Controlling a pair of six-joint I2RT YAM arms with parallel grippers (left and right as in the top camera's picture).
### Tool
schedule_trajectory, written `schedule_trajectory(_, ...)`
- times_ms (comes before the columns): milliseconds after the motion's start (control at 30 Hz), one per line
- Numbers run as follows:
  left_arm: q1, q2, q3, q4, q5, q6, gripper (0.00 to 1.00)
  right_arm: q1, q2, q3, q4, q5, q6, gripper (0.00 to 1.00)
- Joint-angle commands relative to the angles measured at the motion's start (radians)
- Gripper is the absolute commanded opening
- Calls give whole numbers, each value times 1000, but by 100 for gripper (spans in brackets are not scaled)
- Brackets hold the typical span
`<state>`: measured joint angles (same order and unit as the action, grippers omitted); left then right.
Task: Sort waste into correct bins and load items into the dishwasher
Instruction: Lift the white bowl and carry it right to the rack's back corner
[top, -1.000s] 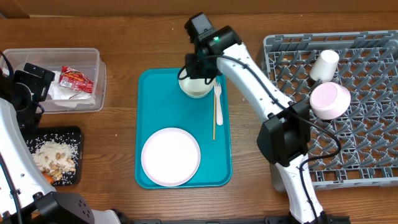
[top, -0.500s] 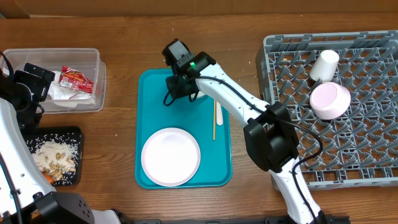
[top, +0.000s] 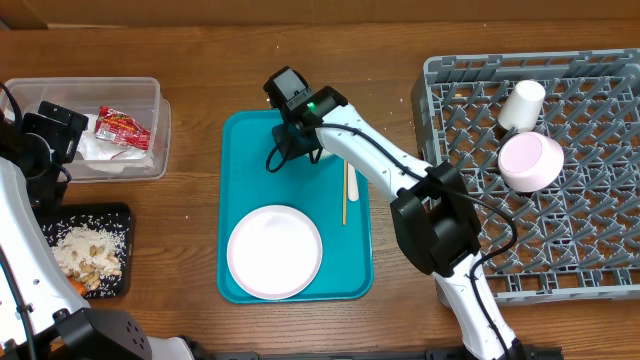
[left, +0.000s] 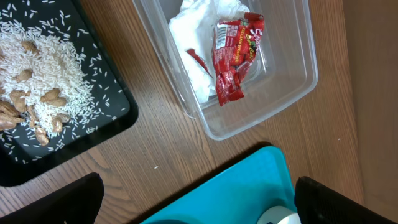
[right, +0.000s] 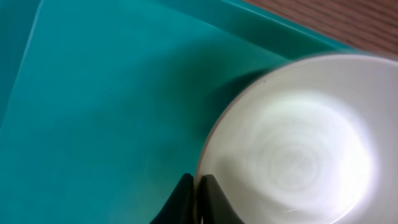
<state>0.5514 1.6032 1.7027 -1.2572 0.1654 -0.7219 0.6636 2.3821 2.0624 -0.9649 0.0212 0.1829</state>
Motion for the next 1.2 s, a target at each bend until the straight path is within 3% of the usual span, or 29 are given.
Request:
schedule_trajectory(0, -2, -5, 10, 1, 4, 23, 100, -3, -3, 69, -51, -9, 61, 4)
schedule_trajectory(133, -2, -5, 10, 1, 4, 23, 100, -19, -47, 173, -142, -32, 92, 4)
schedule_trajectory(367, -2, -5, 10, 1, 4, 23, 100, -136, -208, 256, -219, -278, 106, 4)
schedule_trajectory(600, -2, -4, 10, 1, 4, 23, 100, -536, -367, 256, -375, -393, 98, 4)
schedule_trajectory(833, -2, -5, 10, 1, 4, 23, 100, -1005, -378, 256, -399, -795, -12, 4)
schedule_trajectory(933, -2, -5, 10, 1, 4, 23, 100, -1153, -378, 256, -407, -880, -32, 4)
schedule_trajectory(1167, -2, -5, 10, 1, 4, 23, 100, -1319, -374, 223, -394, -876, -110, 4)
